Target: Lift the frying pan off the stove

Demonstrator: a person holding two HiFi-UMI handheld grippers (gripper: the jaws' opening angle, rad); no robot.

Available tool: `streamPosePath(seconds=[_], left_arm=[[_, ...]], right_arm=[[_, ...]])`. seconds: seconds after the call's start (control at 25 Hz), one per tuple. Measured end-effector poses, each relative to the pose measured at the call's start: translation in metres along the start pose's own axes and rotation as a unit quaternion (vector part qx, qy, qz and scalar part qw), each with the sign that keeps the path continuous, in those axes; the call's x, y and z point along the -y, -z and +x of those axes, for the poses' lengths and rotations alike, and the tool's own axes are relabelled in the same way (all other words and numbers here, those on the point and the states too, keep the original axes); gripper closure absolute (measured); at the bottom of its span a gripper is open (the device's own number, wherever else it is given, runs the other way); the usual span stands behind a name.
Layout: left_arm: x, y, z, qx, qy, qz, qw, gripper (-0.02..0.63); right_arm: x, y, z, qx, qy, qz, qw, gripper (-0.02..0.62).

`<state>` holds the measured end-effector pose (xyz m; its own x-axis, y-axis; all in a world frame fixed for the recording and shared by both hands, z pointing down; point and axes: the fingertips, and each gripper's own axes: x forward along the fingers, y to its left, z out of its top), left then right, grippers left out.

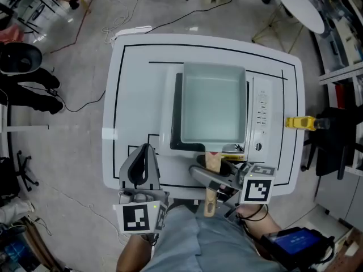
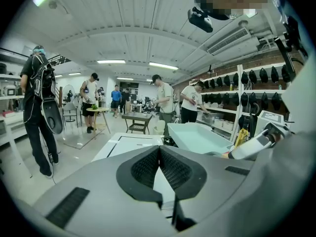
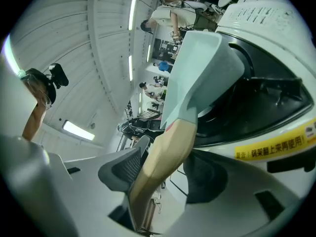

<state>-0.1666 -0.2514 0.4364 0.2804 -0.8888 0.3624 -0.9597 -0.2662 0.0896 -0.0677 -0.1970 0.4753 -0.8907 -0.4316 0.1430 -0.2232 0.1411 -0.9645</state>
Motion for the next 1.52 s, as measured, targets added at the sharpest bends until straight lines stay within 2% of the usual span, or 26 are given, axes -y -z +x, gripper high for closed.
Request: streamPosePath(seconds=[0.8, 1.52], left_arm=[[-0.010, 0.001, 0.006, -0.001, -0.006, -0.009, 0.9999, 0.588], [-0.008, -0.001, 0.000, -0.002, -0.011, -0.006, 0.9999, 0.588]], right_arm=[[0.001, 0.001, 0.011, -0.025, 0.005, -0.009, 1.000, 0.362], [0.015, 0.012, 0.009, -0.036, 0.028, 0.013, 0.999, 0.475]])
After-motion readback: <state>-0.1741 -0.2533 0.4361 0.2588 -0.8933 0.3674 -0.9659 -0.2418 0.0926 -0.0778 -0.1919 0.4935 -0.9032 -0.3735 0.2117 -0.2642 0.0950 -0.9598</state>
